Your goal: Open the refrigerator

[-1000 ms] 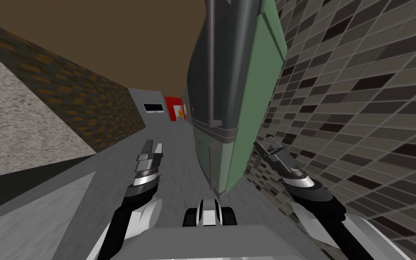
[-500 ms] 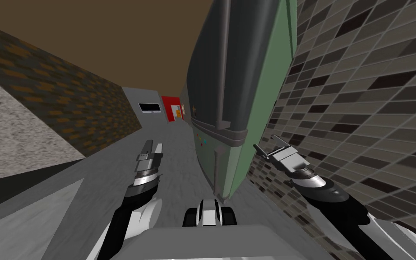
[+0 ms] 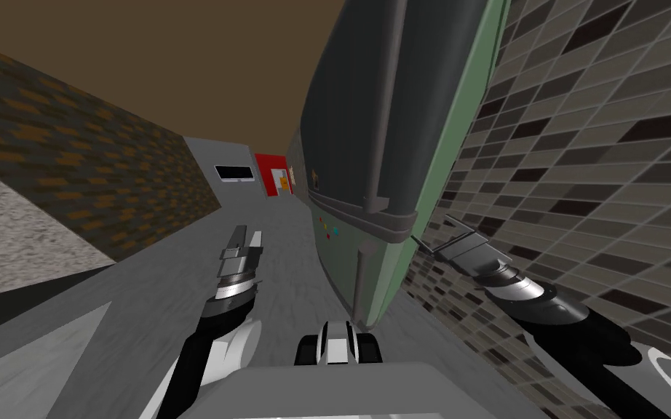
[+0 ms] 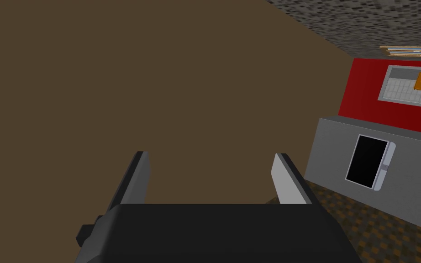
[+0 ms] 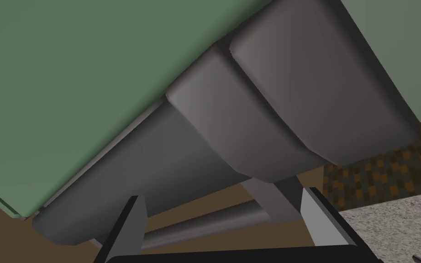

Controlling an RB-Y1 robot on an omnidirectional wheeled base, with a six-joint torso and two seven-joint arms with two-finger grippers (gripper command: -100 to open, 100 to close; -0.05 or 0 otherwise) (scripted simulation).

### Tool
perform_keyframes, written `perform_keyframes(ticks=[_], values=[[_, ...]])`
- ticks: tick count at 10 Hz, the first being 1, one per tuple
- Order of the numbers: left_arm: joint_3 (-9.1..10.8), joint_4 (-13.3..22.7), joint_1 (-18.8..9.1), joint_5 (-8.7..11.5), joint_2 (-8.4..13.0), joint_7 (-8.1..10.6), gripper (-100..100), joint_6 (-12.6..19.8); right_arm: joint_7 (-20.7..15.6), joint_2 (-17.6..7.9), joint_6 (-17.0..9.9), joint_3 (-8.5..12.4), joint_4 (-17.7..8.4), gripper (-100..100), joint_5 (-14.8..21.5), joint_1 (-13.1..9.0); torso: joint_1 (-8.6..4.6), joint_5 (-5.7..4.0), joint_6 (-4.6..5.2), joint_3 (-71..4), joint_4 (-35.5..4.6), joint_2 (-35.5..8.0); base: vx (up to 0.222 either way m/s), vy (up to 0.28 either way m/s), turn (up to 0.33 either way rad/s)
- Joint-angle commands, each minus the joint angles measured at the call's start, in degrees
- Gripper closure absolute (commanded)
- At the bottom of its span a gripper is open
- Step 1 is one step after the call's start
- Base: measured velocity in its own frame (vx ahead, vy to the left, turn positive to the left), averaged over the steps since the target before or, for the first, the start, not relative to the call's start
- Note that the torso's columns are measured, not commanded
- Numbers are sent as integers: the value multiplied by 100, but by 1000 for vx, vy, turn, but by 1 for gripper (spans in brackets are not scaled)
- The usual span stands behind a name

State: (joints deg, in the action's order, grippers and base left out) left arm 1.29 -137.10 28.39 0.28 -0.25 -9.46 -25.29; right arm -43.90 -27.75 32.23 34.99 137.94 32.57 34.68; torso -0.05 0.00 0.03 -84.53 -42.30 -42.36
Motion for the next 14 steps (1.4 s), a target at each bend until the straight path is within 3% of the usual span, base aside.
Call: perform_keyframes(ticks=[1,6,11,12,14], values=[[0,0,-1,0,0,0,0,0,-391,-285,23,341,54,-100,323,74,3,-1,-3,6,-3,-8,45,90,-147],[0,1,0,0,0,0,0,0,-939,-733,51,822,412,-100,792,179,21,6,-22,-24,15,39,71,107,-22],[0,0,-1,0,1,0,0,0,-1196,-960,60,1049,1082,-100,1013,225,2,-1,-2,0,0,3,41,55,-10],[0,0,-1,0,1,0,0,0,-1195,-931,67,1007,1008,-100,1012,225,0,-1,-3,-2,1,4,17,17,-1],[0,1,-1,0,1,0,0,0,-1002,-1166,-27,1266,985,-100,889,205,7,0,-3,-4,1,8,66,65,-3]])
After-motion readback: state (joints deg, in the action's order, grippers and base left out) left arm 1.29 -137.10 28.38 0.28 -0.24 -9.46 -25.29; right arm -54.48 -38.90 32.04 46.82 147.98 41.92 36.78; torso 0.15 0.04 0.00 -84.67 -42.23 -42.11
